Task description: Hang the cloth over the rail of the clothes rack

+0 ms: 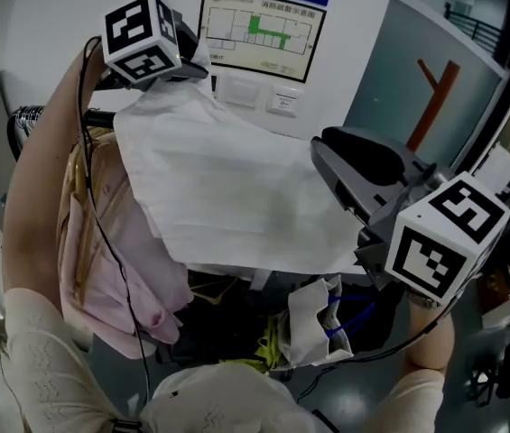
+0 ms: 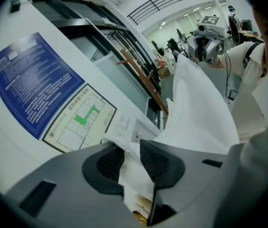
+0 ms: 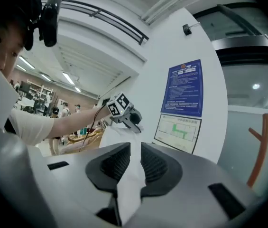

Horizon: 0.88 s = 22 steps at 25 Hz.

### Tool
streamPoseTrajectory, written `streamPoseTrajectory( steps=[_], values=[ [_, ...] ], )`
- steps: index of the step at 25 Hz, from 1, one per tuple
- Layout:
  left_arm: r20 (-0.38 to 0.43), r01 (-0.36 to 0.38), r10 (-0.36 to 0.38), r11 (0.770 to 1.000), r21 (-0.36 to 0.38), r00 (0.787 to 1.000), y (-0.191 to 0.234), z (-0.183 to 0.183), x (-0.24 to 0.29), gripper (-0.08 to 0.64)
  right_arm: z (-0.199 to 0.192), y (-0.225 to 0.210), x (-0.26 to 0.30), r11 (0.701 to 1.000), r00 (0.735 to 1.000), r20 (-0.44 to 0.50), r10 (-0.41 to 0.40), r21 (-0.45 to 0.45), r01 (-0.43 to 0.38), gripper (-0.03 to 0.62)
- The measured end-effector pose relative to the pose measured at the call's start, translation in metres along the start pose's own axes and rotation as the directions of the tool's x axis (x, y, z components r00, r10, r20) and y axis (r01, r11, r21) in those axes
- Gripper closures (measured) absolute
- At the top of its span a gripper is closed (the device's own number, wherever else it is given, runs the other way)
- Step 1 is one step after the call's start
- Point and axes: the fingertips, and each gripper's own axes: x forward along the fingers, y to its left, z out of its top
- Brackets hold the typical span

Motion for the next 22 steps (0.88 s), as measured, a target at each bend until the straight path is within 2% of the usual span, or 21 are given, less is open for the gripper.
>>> streamPoseTrajectory(
  steps=[2, 5, 8, 12, 14, 15, 16, 18, 19, 20, 22],
  values=[
    [-0.083, 0.080, -0.080, 0.997, 0.005, 0.993, -0.007, -0.010, 0.001, 0.469, -0.012, -0.004, 0.004, 1.000, 0.999, -0.034, -0.023, 0.007, 0.023, 0.509],
    [-0.222, 0.180, -0.173, 0.983, 0.015, 0.960, -0.018, -0.023, -0.001, 0.455, -0.024, -0.008, 0.004, 0.998, 0.997, -0.058, -0.046, 0.034, 0.048, 0.509],
    [-0.298, 0.173, -0.150, 0.984, 0.052, 0.943, -0.019, -0.029, -0.006, 0.420, -0.028, -0.007, 0.005, 0.997, 0.995, -0.064, -0.076, 0.025, 0.078, 0.509],
    [-0.308, 0.097, -0.045, 0.983, 0.155, 0.950, -0.016, -0.031, -0.011, 0.391, -0.032, -0.009, 0.008, 0.991, 0.988, -0.083, -0.132, 0.016, 0.134, 0.509],
    [-0.306, 0.105, -0.034, 0.970, 0.219, 0.951, -0.018, -0.034, -0.013, 0.391, -0.034, -0.010, 0.008, 0.990, 0.987, -0.097, -0.129, 0.037, 0.133, 0.509],
    [-0.306, 0.131, -0.054, 0.963, 0.237, 0.950, -0.021, -0.037, -0.015, 0.391, -0.034, -0.010, 0.009, 0.990, 0.987, -0.102, -0.124, 0.049, 0.130, 0.509],
    [-0.310, 0.170, -0.092, 0.957, 0.234, 0.946, -0.025, -0.041, -0.018, 0.391, -0.034, -0.010, 0.010, 0.990, 0.987, -0.105, -0.122, 0.058, 0.129, 0.509],
    [-0.302, 0.243, -0.181, 0.952, 0.183, 0.936, -0.031, -0.049, -0.025, 0.391, -0.033, -0.009, 0.010, 0.988, 0.986, -0.106, -0.131, 0.070, 0.139, 0.509],
    [-0.285, 0.254, -0.204, 0.955, 0.152, 0.937, -0.028, -0.051, -0.029, 0.391, -0.033, -0.009, 0.010, 0.986, 0.984, -0.103, -0.142, 0.075, 0.150, 0.509],
    [-0.265, 0.243, -0.204, 0.962, 0.124, 0.942, -0.021, -0.052, -0.033, 0.391, -0.032, -0.011, 0.010, 0.983, 0.983, -0.099, -0.156, 0.079, 0.164, 0.509],
    [-0.235, 0.178, -0.154, 0.980, 0.084, 0.960, 0.000, -0.054, -0.036, 0.391, -0.031, -0.014, 0.011, 0.979, 0.979, -0.095, -0.181, 0.080, 0.189, 0.517]
  ],
)
